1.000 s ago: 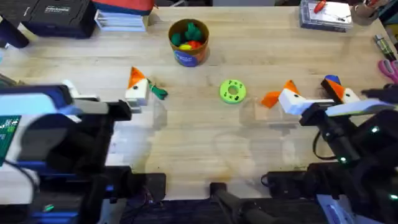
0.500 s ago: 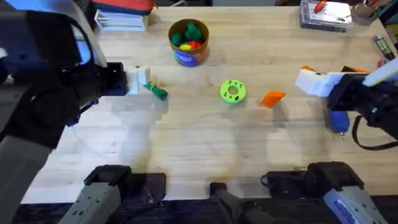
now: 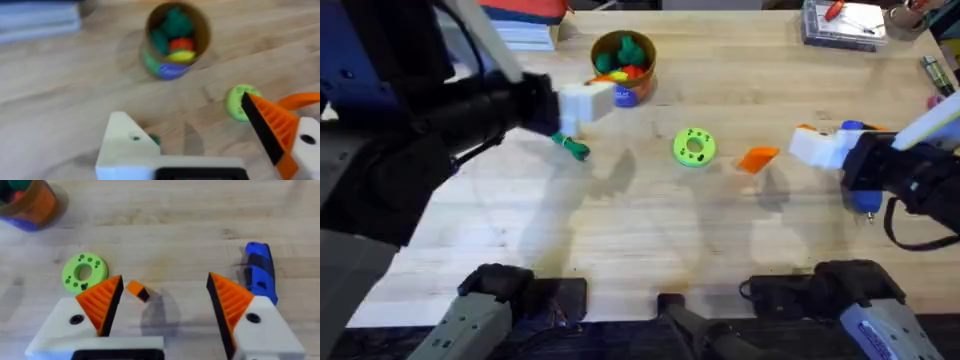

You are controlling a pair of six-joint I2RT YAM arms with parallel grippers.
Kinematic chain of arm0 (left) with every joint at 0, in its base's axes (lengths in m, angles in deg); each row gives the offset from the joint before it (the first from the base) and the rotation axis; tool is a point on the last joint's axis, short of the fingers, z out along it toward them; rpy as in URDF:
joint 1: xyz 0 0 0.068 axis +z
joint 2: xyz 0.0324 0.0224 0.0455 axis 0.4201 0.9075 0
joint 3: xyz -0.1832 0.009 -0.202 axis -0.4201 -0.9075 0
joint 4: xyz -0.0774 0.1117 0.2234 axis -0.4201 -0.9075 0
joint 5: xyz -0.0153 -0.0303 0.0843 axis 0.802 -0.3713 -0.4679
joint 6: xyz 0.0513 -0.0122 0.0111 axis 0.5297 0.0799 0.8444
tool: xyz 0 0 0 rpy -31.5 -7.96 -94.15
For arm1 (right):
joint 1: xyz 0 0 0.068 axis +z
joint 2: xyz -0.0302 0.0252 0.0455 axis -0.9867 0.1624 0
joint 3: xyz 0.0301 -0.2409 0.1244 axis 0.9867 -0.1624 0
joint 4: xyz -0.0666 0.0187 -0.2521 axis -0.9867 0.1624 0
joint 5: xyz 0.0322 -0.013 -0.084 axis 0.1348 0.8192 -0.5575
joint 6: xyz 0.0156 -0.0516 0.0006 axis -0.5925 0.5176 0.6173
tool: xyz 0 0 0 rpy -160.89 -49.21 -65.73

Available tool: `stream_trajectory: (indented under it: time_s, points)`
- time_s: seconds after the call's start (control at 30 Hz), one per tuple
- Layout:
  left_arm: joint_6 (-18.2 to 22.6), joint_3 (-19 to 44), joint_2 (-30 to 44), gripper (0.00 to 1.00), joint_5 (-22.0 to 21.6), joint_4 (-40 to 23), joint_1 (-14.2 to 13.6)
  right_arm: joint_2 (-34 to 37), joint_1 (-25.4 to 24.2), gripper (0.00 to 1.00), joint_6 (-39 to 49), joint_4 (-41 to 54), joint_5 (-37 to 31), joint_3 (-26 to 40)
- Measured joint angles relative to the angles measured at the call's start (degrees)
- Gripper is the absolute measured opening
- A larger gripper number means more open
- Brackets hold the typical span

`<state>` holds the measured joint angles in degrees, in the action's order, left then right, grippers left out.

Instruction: Pick up the gripper from the table and insert it into the empty holder that is missing its gripper. Then pick up a screw, insert it into the mounting hole, and use the screwdriver to tighten it. Finally, clean up the table by picking up the vegetable and placing it into the bucket.

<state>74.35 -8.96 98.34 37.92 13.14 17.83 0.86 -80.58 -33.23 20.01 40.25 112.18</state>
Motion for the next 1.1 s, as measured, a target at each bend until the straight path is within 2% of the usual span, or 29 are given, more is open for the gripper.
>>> stream_trajectory:
  time_s: [0.07, 0.17, 0.27, 0.33, 0.4, 0.5, 0.63, 0.73, 0.93, 1.1]
  points:
    - [-0.08, 0.04, 0.0, 0.985, 5.48, 6.83, -3.39, 0.0, 0.0, 0.992, 0.0, 1.83, 0.0, 0.0]
    - [-0.04, 0.17, 0.0, 0.985, 10.51, 14.22, -7.54, 0.01, 0.0, 0.993, 0.0, 5.27, 0.0, 0.0]
    - [-0.04, 0.52, 0.0, 0.985, 13.16, 15.25, -9.66, 0.0, 0.0, 0.994, 0.0, 9.14, 0.0, 0.0]
    - [-0.02, 0.61, 0.0, 0.985, 13.98, 12.61, -9.83, 0.02, 0.0, 0.993, 0.0, 11.99, 0.0, 0.0]
    - [-0.04, 0.61, 0.05, 0.985, 13.97, 9.65, -9.83, 0.0, 0.0, 0.994, 0.0, 14.88, 0.0, 0.0]
    - [-0.02, 0.59, 0.56, 0.985, 13.98, 8.55, -9.85, 0.0, 0.0, 0.994, 0.0, 19.56, 0.0, 0.0]
    - [0.68, -0.43, 0.89, 0.985, 13.51, 11.12, -10.26, 0.0, 0.0, 0.994, 0.02, 21.47, 0.0, 0.0]
    - [1.13, -4.69, -2.43, 0.985, 11.35, 17.45, -11.01, 0.0, 0.0, 0.994, 0.0, 21.46, 0.0, 0.0]
    - [1.77, -21.16, -18.41, 0.985, 5.69, 32.76, -12.39, 0.01, 0.0, 0.992, 0.0, 21.49, 0.0, 0.0]
    - [0.55, -32.8, -26.33, 0.985, 0.59, 42.26, -12.48, 0.02, 0.0, 0.993, 0.02, 21.46, 0.0, 0.0]
